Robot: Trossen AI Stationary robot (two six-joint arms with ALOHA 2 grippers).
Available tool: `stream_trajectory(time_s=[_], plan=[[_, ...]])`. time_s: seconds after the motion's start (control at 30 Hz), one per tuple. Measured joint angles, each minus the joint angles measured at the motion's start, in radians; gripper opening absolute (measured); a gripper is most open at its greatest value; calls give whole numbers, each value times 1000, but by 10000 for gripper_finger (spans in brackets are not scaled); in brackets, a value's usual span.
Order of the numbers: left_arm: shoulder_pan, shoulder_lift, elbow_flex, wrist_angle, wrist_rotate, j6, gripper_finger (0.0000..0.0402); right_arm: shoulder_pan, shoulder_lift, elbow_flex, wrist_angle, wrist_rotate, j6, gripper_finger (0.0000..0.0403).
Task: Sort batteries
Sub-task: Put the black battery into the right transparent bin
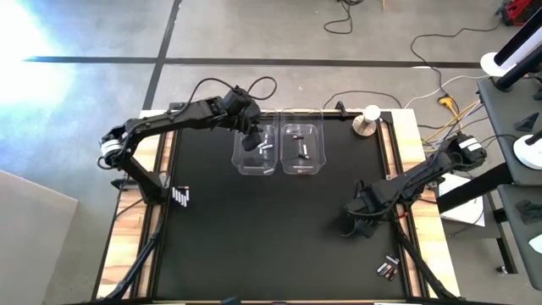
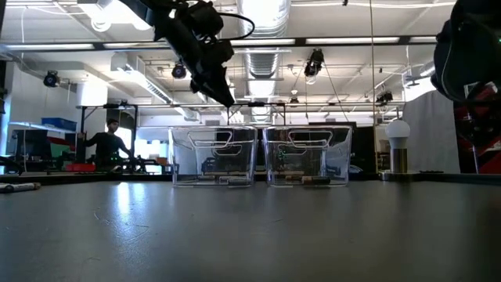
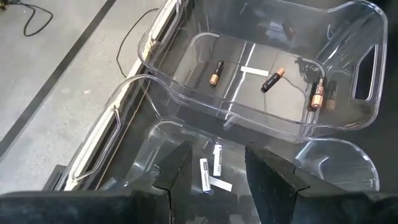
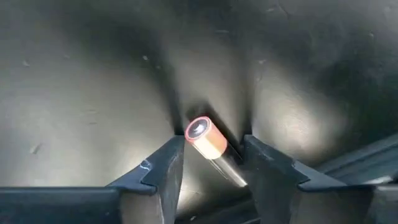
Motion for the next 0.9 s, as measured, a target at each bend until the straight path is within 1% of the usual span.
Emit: stream_trajectory(time_s=[0.07,0.2,0.37,0.47,0.63,0.77,0.8,0.9], plan=[[0,-3,0,-4,0,-3,128,-1,-1,-29,19,-7,5,143],[0,-30,0,-7,0,-71,128,-1,-3,-54,19,3,10,114],[3,-97,0,16,-1,-102,128,0,-3,-57,11,78,79,63],[7,-157,0,34,-1,-98,128,-1,-3,-58,12,85,95,40],[19,-259,0,77,-2,-81,128,-1,2,-22,-2,100,109,40],[34,-331,1,81,-2,-79,128,-15,6,61,-56,170,110,43],[35,-346,1,76,-3,-79,128,-25,3,87,-79,202,110,45],[35,-384,1,59,-2,-79,128,-61,0,178,-140,240,100,49]])
